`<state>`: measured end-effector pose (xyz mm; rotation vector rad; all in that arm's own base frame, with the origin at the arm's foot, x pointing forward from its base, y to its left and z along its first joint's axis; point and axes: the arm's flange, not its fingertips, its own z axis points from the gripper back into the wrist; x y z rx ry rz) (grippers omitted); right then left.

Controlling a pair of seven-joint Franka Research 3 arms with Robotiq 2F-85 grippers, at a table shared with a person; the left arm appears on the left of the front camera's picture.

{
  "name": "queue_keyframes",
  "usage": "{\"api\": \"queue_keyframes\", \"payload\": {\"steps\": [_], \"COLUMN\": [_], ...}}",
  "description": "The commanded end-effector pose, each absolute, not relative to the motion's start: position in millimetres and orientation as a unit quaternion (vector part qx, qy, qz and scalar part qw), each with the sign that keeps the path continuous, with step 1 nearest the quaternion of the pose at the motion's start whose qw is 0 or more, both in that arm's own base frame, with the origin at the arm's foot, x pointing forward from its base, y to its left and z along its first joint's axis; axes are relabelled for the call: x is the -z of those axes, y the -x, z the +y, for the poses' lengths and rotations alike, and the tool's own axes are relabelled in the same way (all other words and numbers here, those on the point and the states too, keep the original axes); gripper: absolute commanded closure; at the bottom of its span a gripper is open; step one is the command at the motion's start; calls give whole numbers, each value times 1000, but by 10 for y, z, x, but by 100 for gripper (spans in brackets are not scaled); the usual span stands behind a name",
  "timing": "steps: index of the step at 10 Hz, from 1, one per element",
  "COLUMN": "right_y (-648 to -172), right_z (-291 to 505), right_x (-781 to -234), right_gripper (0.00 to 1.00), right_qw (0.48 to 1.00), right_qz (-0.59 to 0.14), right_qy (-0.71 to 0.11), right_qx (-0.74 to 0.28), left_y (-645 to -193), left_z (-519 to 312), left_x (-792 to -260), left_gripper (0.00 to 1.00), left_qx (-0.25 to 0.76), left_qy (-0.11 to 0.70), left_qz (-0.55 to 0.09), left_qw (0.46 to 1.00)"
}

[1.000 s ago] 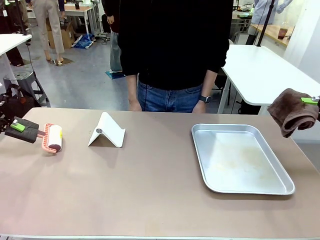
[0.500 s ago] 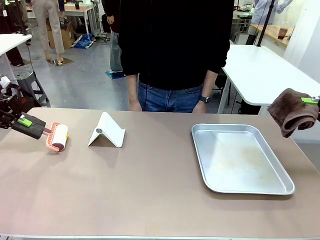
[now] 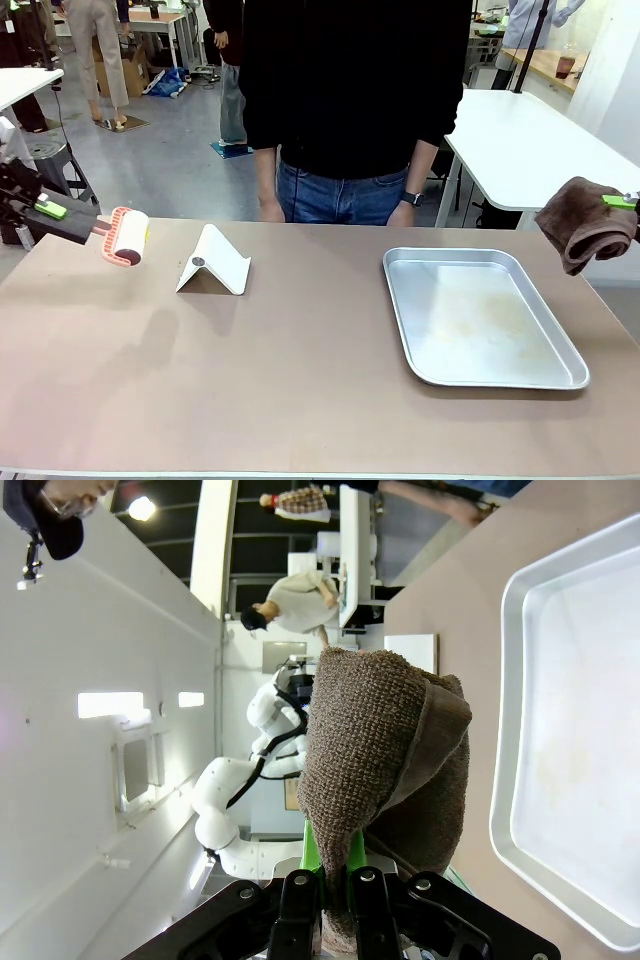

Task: Clean the surface of the table.
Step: Clean the area not pointed to by the person.

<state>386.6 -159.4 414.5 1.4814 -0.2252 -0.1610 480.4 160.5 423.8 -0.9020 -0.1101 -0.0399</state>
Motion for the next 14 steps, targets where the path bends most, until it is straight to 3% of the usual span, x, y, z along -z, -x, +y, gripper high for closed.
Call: {"api": "queue_keyframes", "payload": {"steps": [1,7,11,14], "right_y": [-3865,-3865,-3865,-3865], "right_z": [-1588,-1588,-1588,-1588], "right_x": [-4178,-4178,-4178,-4178], "right_gripper": [91,91,91,91], "right_qw": [728,728,728,728], "right_qz": [-103,-103,-103,-103], "right_qy": [-674,-674,-674,-674], "right_qx": [70,70,70,70], "left_y": [-4485,-3074,-2911,-2801], "left_z": [1777,2800,3225,3106], "left_x": [-4426,-4963,-4899,-4885], "left_gripper": [78,78,78,78], "left_qx": [45,-25,-24,-42], "left_qy": [465,568,630,610], "left_qz": [-62,-116,-98,-107], "left_qw": [882,814,770,784]}}
